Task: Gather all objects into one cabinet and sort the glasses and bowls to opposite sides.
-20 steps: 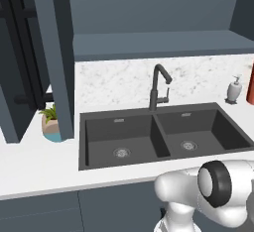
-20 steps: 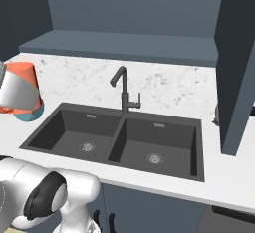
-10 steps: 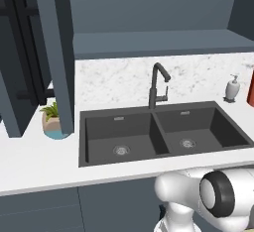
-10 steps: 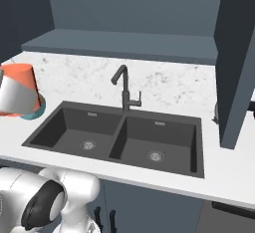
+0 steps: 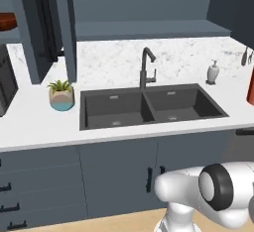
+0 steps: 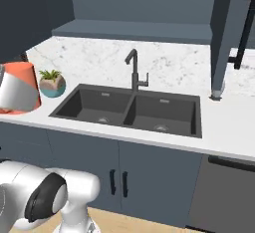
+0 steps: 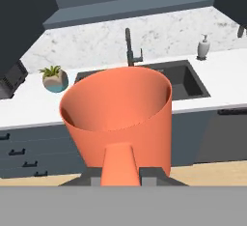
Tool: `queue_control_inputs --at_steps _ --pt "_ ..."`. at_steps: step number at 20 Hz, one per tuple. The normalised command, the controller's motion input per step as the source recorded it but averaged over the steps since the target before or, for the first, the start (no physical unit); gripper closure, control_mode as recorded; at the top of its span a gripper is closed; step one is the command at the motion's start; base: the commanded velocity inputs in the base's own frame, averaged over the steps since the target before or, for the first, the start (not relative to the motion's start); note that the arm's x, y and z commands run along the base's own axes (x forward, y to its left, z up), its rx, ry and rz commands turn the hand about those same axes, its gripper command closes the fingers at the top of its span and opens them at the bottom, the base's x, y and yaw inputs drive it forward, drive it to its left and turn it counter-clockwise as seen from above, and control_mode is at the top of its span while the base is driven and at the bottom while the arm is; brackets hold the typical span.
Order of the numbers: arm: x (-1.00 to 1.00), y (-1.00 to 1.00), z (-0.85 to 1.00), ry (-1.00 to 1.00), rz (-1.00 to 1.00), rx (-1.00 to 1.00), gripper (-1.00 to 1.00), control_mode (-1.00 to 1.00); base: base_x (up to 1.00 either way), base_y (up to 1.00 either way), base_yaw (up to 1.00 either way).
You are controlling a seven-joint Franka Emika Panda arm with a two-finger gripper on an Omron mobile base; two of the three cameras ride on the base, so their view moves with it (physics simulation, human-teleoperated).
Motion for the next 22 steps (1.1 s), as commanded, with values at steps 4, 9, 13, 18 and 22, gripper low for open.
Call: queue_control_inputs --at_steps 4,9,13,18,22 --pt "0.0 0.0 0.0 0.0 0.0 0.0 1.0 1.0 -0.94 0.16 0.0" --pt "0.0 0.0 0.0 0.0 0.0 0.0 1.0 1.0 -0.97 0.49 0.0" --pt "0.0 0.0 0.0 0.0 0.0 0.0 1.0 1.0 -0.64 0.81 0.0" --pt "0.0 0.0 0.0 0.0 0.0 0.0 1.0 1.0 -0.31 1.0 0.01" --pt "0.0 0.0 0.0 0.0 0.0 0.0 1.0 1.0 0.0 1.0 0.06"
